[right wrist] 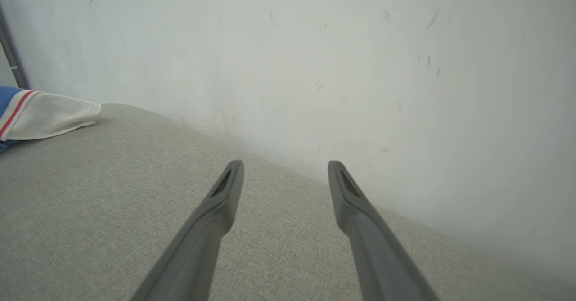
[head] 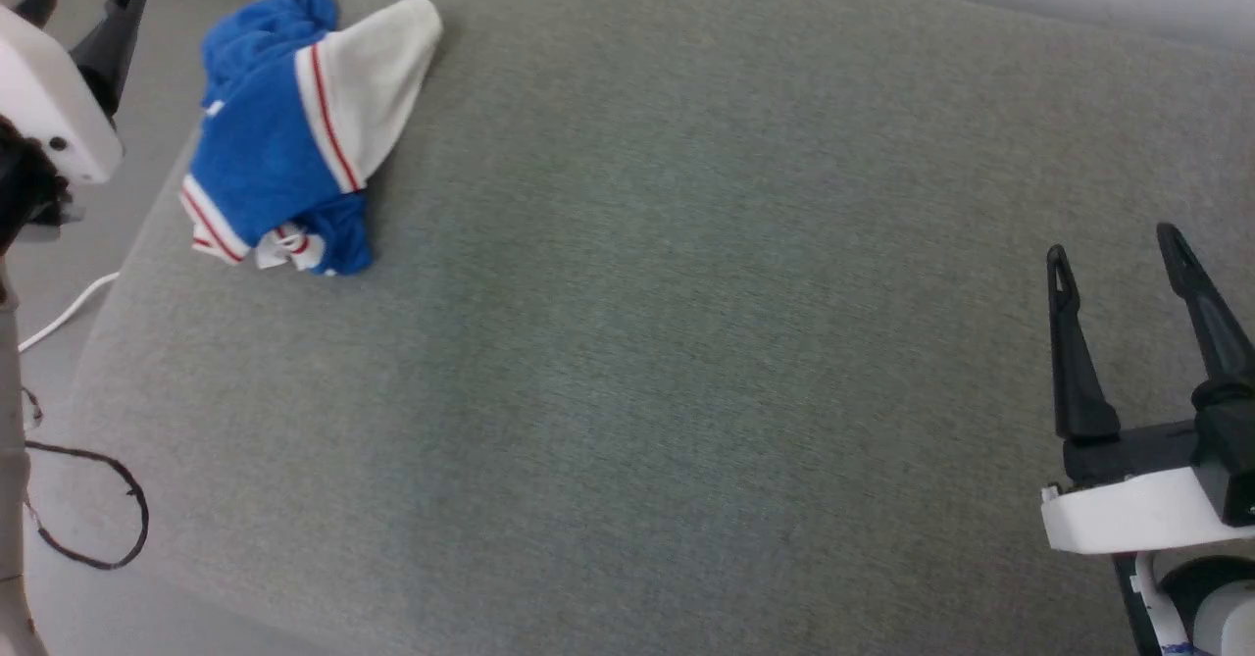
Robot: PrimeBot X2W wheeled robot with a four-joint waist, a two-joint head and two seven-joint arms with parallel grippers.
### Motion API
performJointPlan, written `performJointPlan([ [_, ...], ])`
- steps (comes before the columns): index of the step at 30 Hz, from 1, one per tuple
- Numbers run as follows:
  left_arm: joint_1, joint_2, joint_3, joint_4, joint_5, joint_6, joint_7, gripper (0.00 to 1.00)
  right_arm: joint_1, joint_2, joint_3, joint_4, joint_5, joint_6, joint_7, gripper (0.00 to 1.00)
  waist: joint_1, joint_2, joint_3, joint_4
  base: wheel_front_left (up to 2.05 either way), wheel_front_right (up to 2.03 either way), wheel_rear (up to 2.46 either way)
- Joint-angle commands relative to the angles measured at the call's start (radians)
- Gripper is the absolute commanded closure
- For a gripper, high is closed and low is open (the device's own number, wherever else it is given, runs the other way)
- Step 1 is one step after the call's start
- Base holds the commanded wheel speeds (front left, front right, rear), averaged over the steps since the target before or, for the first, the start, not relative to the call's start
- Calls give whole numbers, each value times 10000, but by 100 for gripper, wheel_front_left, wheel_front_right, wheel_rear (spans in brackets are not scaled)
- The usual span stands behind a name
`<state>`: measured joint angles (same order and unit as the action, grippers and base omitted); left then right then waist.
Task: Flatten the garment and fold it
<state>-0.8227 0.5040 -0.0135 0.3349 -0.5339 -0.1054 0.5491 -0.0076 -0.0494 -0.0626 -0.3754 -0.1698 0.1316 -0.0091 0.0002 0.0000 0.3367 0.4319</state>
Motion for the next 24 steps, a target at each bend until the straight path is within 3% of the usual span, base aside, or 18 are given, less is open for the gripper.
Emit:
performJointPlan([
  [1,-137,89,-13,231,-125,-69,165,0,-184,-8,8,-114,-101,-9,44,0,-2,0,700,-766,0,0,0],
  [7,108,160,238,1046,-840,129,1438,0,-160,-8,-86,-429,-200,-9,187,0,-2,0,946,-1256,0,0,0],
  [11,501,274,275,1169,-920,560,2167,0,-44,-8,-82,-566,-225,-9,218,0,-2,0,1041,-1510,0,0,0],
  [18,1089,609,312,1154,-343,1541,2228,0,39,-113,4,-905,-288,-9,402,0,-2,0,1397,-1819,0,0,0],
  [24,1198,380,336,1120,-444,1817,2224,0,95,-281,-120,-1213,-243,-9,595,0,-2,0,1615,-1836,0,0,0],
])
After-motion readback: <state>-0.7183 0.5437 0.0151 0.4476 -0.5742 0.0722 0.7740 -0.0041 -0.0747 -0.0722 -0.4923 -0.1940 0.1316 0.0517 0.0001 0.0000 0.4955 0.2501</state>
